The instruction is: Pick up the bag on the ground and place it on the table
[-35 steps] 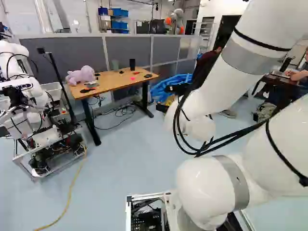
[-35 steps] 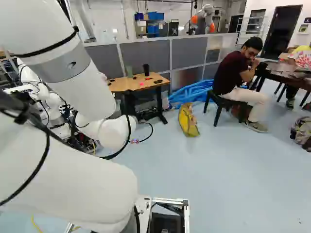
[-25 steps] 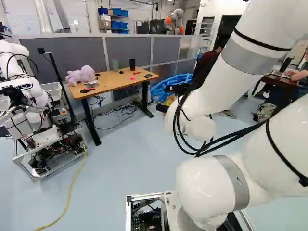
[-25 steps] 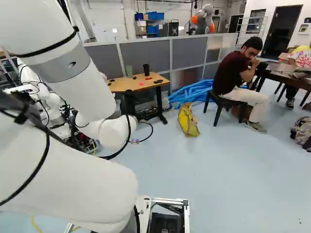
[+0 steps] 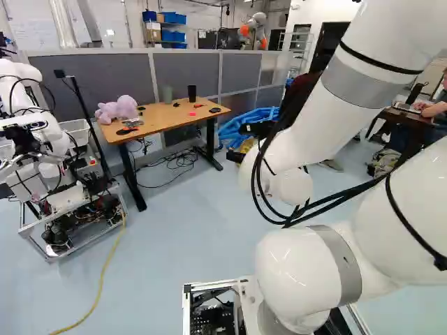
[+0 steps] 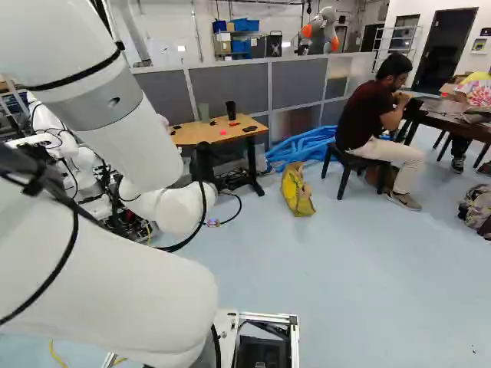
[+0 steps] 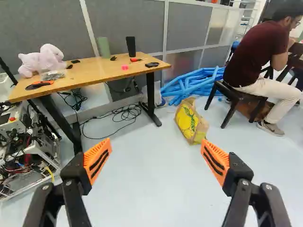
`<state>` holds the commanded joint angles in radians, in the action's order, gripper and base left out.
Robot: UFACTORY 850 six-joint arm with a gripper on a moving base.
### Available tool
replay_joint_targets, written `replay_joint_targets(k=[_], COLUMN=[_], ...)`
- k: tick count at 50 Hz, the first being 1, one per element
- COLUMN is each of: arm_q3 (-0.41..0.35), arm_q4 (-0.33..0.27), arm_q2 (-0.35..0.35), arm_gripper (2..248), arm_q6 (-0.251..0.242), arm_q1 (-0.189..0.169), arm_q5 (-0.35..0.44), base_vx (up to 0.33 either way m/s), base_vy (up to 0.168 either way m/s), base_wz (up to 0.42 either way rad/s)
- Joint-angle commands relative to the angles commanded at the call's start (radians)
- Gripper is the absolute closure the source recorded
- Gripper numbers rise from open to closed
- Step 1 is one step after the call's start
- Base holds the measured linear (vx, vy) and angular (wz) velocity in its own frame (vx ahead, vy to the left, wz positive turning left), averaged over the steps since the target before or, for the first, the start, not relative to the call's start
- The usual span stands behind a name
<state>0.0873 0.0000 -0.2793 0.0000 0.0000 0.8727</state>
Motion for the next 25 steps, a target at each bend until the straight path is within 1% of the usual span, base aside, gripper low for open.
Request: replay_joint_targets(k=[10, 19, 25], arm_q3=[0.0, 0.0, 0.0], arm_q4=[0.0, 0.0, 0.0], arm_q2=[0.0, 0.0, 0.0], arm_gripper=[3, 3, 3], arm_q6=[0.0, 0.0, 0.0], arm_q1=[0.0, 0.0, 0.0], arm_q5=[0.0, 0.0, 0.0], base_vx=[0.038, 0.11, 0.196], base_vy=[0.004, -0.042, -0.095], base_wz=[-0.032, -0.219, -0.238])
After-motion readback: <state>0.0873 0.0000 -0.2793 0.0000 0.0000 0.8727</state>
